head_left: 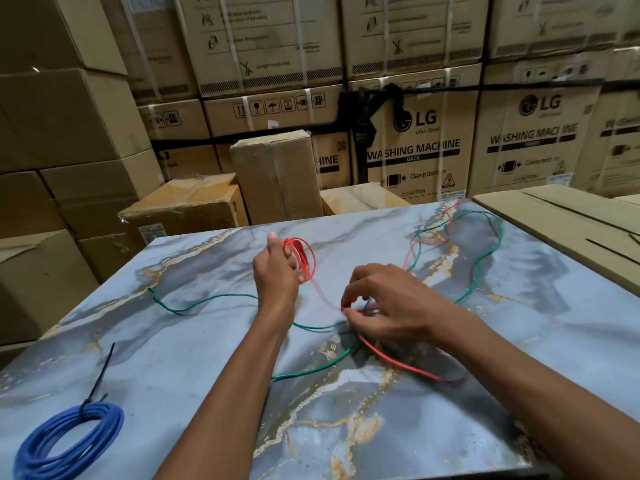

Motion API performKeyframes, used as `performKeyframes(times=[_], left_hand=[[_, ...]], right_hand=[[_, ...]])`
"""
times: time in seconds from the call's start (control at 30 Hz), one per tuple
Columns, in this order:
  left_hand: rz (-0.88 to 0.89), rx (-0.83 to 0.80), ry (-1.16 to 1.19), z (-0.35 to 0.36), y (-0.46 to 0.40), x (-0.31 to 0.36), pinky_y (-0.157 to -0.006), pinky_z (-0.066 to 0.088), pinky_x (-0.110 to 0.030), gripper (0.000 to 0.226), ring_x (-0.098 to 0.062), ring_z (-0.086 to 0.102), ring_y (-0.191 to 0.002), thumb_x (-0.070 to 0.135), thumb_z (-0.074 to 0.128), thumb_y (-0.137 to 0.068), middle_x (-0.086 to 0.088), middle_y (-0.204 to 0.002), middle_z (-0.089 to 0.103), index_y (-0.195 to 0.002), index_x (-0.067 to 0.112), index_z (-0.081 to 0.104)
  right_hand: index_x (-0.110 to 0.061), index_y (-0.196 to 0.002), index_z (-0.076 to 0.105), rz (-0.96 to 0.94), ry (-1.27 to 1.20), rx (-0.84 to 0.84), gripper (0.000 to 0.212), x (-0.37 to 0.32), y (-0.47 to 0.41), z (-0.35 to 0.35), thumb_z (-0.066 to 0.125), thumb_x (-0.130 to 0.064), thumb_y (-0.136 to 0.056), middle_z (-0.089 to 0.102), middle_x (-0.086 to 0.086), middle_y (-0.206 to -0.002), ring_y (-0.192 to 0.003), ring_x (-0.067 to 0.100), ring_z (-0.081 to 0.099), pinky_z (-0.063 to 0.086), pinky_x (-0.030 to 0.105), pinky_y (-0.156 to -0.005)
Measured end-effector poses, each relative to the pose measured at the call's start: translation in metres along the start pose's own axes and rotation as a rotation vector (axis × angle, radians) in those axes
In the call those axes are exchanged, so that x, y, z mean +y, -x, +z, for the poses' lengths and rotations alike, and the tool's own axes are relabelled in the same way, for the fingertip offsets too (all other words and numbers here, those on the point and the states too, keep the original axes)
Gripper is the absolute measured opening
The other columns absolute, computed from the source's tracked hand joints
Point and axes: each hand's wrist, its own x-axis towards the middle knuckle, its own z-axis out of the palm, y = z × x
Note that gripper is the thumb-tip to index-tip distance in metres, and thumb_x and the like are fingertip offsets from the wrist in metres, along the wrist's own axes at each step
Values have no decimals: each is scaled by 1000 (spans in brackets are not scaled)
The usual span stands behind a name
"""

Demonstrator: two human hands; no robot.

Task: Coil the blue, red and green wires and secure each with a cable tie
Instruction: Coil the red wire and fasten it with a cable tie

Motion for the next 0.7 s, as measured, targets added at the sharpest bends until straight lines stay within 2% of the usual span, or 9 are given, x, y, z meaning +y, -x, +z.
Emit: performKeyframes(times=[0.1, 0.17, 0.2, 0.3, 0.43, 0.5, 0.57, 0.63, 0.7], left_hand=[[164, 36, -223, -2, -2, -5, -63, 47, -45, 59, -28, 51, -67, 68, 29, -94, -6, -66, 51, -66, 20, 49], [216, 28, -280, -2, -2, -5, -61, 44, -47, 58, -27, 50, -63, 64, 30, -96, -7, -62, 50, -63, 18, 45], [218, 18, -264, -1, -3, -5, -59, 42, -44, 57, -25, 49, -61, 61, 32, -98, -4, -59, 49, -62, 19, 44], [128, -99, -165, 5, 4, 1, -52, 35, -30, 55, -16, 42, -47, 48, 36, -106, 7, -45, 43, -63, 16, 48], [-22, -472, 6, 9, 19, 11, -45, 24, -26, 53, -10, 25, -38, 42, 35, -108, 4, -47, 28, -67, 10, 47], [-97, -630, 134, 8, 24, 16, -42, 26, -25, 49, -8, 20, -38, 38, 33, -108, 5, -50, 23, -68, 12, 43], [-173, -705, 288, 8, 25, 19, -41, 27, -22, 45, -6, 17, -37, 36, 32, -109, 7, -50, 21, -70, 15, 39], [-241, -665, 485, 7, 22, 20, -40, 28, -21, 43, -5, 17, -37, 35, 32, -109, 7, -50, 21, -71, 16, 39], [-291, -526, 688, 1, 12, 21, -39, 27, -20, 43, -6, 17, -35, 32, 33, -109, 7, -49, 21, -69, 16, 39]], right_hand=[[-22, -97, 72, 58, -492, 39, 26, -15, -1, 6, 54, -41, -92, 74, -8, -87, -84, 18, 67, 53, 41, -83], [-18, -98, 70, 109, -782, 136, 23, -24, -6, 10, 56, -37, -102, 72, -3, -75, -71, 30, 65, 52, 44, -71], [-16, -95, 70, 132, -851, 221, 24, -25, -8, 11, 55, -33, -105, 64, -4, -67, -61, 27, 60, 49, 40, -62], [-17, -92, 74, 192, -821, 485, 28, -8, -12, 5, 53, -32, -104, 41, -9, -59, -55, 11, 38, 30, 29, -52], [-20, -89, 77, 330, -692, 712, 21, 26, -10, -5, 63, -29, -102, 52, -14, -57, -57, 6, 44, 34, 24, -54], [-18, -86, 77, 368, -650, 704, 20, 34, -9, -5, 67, -30, -98, 59, -15, -59, -58, 3, 50, 40, 21, -57], [-16, -89, 78, 365, -558, 628, 19, 35, -9, -4, 68, -30, -98, 65, -11, -63, -60, 0, 57, 43, 19, -58], [-18, -96, 81, 345, -518, 570, 17, 33, -10, 0, 68, -29, -98, 69, -7, -67, -63, 0, 61, 44, 21, -58], [-21, -105, 81, 298, -564, 514, 15, 33, -10, 3, 68, -26, -98, 72, -5, -69, -61, 3, 59, 45, 26, -57]])
